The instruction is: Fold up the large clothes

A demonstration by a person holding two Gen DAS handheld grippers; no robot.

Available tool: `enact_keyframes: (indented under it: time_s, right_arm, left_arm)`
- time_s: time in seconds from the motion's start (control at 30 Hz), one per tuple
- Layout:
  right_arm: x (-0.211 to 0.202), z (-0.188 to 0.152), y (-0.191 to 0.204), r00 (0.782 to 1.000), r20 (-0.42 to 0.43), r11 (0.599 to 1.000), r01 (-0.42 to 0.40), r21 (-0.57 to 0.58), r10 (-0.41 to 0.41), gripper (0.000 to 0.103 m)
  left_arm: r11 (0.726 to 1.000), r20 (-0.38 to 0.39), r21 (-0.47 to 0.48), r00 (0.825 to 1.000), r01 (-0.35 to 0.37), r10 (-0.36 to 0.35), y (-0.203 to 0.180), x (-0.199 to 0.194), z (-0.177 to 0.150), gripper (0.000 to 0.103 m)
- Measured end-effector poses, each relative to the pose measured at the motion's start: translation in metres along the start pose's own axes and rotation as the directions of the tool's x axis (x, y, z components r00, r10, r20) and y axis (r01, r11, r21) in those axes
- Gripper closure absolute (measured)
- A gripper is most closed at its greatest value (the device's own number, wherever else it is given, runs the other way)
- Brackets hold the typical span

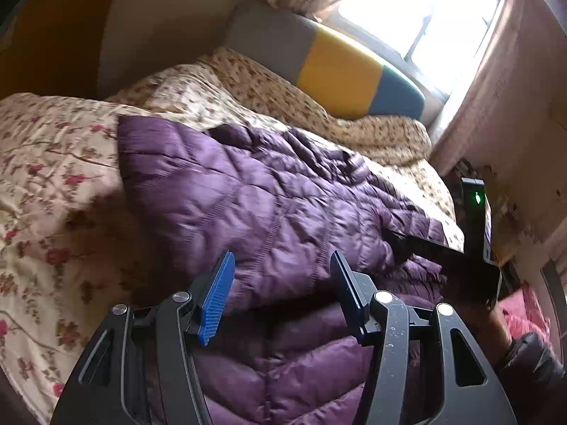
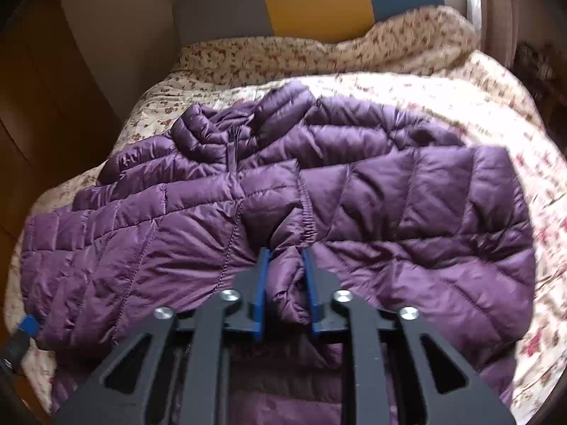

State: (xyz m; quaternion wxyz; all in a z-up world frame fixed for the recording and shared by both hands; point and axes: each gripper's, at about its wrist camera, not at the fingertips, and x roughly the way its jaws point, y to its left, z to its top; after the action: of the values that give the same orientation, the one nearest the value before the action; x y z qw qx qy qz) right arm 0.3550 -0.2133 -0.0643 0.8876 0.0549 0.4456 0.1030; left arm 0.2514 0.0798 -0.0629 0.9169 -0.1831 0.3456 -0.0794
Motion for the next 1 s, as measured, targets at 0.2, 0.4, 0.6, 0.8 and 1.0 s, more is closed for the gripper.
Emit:
enact_keyframes:
  time_s: [0.2,0.4,0.6,0.8,1.0]
  right_arm:
    - [-0.009,0.004,-0.023,0.984,0.049,0.985,0.174,0.005,-0.174,0.094]
    - [-0.021,-0.006,-0.067,0.952,0.037,0.952,0.303,0.045,-0.305,0.094]
    - [-0.018,-0.016,-0.089,0.934,0.004,0.933,0.357,0.047,-0.357,0.094]
    - [0.001,-0.029,-0.090,0.927,-0.005,0.927,0.375,0.017,-0.374,0.094]
    - [-0.006,-0.024,-0.094,0.935,-0.011,0.934,0.356,0.022,-0.356,0.084]
  left_arm:
    - [0.999,-0.001,-0.026,1.000,-0.027,0.027,0.014,0.005,0.005,0.048]
    - [0.999,-0.019,-0.012,0.999,-0.047,0.047,0.010,0.030,0.016,0.048]
    - [0.986,-0.079,0.069,0.984,-0.153,0.158,0.001,0.069,0.024,0.048]
    - [0.970,-0.162,0.118,0.960,-0.212,0.229,0.009,0.101,0.011,0.050]
    - [0.978,-0.134,0.075,0.970,-0.196,0.204,0.010,0.081,0.016,0.046]
